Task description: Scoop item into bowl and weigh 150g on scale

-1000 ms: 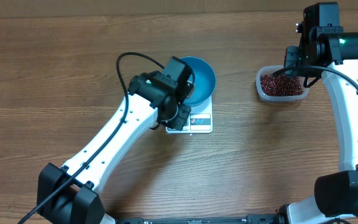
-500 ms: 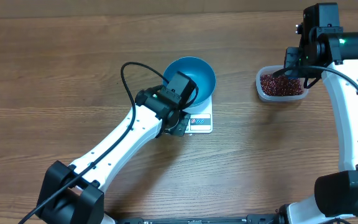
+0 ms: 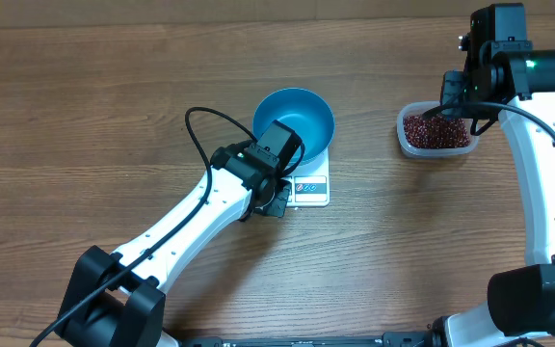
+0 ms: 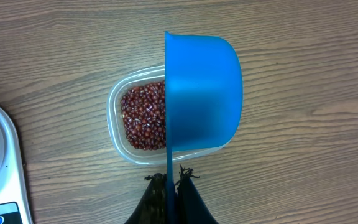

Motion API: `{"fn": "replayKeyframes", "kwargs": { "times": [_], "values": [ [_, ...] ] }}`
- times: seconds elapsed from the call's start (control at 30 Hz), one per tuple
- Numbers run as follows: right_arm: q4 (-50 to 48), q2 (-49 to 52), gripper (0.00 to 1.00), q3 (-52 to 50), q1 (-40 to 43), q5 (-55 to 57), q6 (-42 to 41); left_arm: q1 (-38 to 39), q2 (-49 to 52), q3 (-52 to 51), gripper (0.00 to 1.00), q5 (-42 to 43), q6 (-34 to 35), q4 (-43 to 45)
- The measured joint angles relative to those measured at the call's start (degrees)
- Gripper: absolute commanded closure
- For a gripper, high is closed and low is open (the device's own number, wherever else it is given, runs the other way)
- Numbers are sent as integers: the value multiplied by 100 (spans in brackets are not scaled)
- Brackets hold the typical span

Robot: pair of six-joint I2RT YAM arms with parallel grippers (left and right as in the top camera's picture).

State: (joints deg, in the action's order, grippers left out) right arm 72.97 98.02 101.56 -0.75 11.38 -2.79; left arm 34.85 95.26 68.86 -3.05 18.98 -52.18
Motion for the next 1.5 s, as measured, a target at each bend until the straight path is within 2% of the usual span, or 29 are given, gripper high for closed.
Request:
{"fn": "replayKeyframes", "kwargs": {
  "times": [0.1,0.27,0.37,0.4,0.43,0.77,1.17,1.5],
  "values": [
    [-4,0,96,0,0,0,0,4,0,-17,91,0,17,37],
    [-4,0,96,0,0,0,0,4,-2,-17,64,46,44,-11],
    [-7,0,96,0,0,-2,4,4,-28,-17,57,68,13,-9],
    [-9,0,96,0,0,0,-2,4,-66,-20,34,70,-2,-9],
    [-4,0,96,0,0,2,2,4,-127,-26,1,70,-37,-15],
    [-7,0,96,0,0,-2,0,4,-452,-35,0,70,-675,-116],
    [-7,0,96,0,0,-2,0,4,-452,-745,0,63,-295,835],
    [-7,0,96,0,0,0,0,4,-452,-846,0,63,-262,876]
  ]
}}
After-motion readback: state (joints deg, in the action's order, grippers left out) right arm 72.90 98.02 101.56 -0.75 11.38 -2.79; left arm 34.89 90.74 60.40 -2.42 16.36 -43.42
